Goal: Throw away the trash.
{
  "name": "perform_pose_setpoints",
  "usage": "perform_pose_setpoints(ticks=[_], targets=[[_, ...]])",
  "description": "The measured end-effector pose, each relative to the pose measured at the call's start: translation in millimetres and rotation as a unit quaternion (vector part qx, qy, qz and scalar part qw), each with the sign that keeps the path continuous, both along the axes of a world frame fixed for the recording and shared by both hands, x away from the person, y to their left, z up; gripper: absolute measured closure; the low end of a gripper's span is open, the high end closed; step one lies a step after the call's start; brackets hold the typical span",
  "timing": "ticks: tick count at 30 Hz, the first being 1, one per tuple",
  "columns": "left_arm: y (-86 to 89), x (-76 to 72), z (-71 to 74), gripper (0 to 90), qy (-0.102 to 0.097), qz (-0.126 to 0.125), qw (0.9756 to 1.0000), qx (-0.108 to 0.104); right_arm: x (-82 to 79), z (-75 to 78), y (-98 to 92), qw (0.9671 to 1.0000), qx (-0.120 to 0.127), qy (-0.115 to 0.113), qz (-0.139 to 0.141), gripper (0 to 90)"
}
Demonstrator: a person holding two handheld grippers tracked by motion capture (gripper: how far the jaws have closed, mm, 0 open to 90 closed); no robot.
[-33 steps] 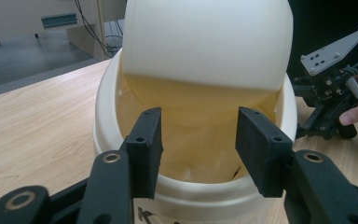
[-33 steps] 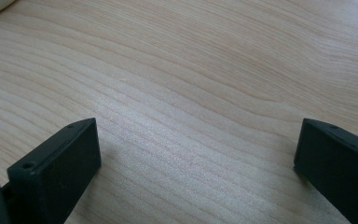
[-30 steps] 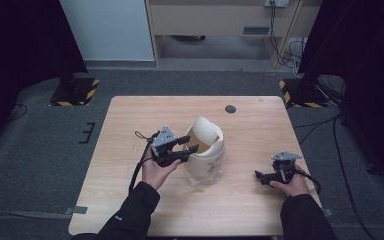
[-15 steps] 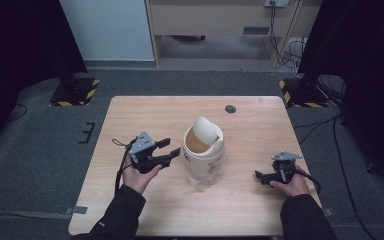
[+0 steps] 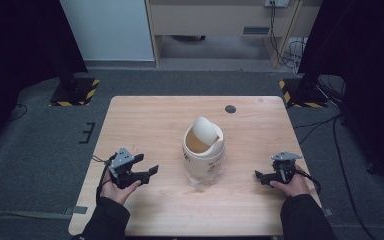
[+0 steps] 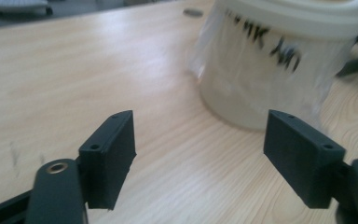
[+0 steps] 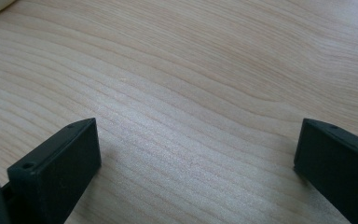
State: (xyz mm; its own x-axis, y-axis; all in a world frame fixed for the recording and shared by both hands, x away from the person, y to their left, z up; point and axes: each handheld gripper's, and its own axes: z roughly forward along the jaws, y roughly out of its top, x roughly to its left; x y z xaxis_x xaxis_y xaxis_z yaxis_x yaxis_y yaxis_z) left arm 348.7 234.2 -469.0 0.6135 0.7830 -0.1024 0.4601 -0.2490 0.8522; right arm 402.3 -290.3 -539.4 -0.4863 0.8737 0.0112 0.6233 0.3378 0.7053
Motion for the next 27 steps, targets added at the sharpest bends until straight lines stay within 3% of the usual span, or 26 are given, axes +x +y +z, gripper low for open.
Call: perform_pose_setpoints(ticks=[4,9,14,16,20,24,27], targets=[[9.4,-0.7,-13.1,20.4,0.035,0.014,0.9990,0.024,0.0,0.0,0.0,1.0000,0.000,0.000,0.000,0.7],[17.4,3.7,-25.3,16.7,0.063,0.043,0.9954,0.059,0.0,0.0,0.0,1.0000,0.000,0.000,0.000,0.7],[23.7,11.7,-36.8,15.3,0.089,0.053,0.9879,0.116,0.0,0.0,0.0,1.0000,0.000,0.000,0.000,0.7],[28.2,15.2,-38.7,14.0,0.096,0.064,0.9857,0.123,0.0,0.0,-0.1,1.0000,-0.001,0.000,0.001,0.6],[33.3,20.0,-42.0,12.5,0.105,0.078,0.9839,0.122,0.0,0.0,0.1,1.0000,0.000,0.000,0.000,0.6],[37.5,24.1,-47.4,12.0,0.120,0.084,0.9807,0.130,0.0,0.0,0.0,1.0000,0.000,0.000,0.001,0.6],[37.7,25.4,-49.9,11.4,0.127,0.083,0.9798,0.130,0.0,0.0,0.0,1.0000,-0.001,0.000,0.001,0.6]])
